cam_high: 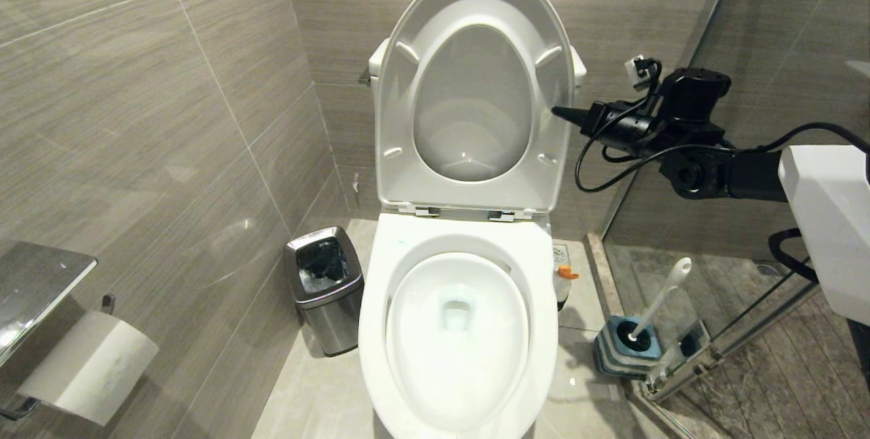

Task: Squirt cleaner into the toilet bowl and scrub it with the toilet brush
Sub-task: Use the right hand to fully open the toilet lid

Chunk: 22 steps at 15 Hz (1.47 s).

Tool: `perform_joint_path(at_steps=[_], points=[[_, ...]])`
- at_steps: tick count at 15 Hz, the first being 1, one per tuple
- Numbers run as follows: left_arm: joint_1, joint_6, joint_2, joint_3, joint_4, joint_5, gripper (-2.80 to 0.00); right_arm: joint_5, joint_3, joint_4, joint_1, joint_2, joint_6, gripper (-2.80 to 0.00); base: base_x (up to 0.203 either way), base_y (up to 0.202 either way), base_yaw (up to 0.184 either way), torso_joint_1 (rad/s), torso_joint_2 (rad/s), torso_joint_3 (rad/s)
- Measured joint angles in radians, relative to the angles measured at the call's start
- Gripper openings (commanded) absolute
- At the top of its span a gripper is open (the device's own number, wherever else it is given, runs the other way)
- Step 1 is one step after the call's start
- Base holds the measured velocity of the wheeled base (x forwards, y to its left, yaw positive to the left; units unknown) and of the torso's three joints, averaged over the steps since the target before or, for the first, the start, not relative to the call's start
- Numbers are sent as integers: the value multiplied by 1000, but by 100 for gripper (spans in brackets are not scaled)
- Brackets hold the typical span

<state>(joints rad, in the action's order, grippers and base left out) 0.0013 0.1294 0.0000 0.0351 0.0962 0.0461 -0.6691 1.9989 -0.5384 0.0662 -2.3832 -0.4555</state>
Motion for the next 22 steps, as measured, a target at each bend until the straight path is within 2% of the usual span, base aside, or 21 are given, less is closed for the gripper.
perform_joint_path(at_steps=[6, 11, 16, 18, 22], points=[[0, 2, 0, 0, 0, 0, -280, 69, 0, -39, 0, -10, 112, -280, 0, 0, 0, 0, 0, 0], [0, 3, 0, 0, 0, 0, -280, 77, 0, -134, 0, -18, 126, -280, 0, 0, 0, 0, 0, 0], [0, 8, 0, 0, 0, 0, -280, 93, -1, -174, 0, -28, 160, -280, 0, 0, 0, 0, 0, 0], [0, 27, 0, 0, 0, 7, -280, 115, -1, -174, -1, -38, 209, -280, 0, 0, 0, 0, 0, 0], [0, 31, 0, 0, 0, 9, -280, 126, -1, -200, -3, -42, 216, -280, 0, 0, 0, 0, 0, 0]])
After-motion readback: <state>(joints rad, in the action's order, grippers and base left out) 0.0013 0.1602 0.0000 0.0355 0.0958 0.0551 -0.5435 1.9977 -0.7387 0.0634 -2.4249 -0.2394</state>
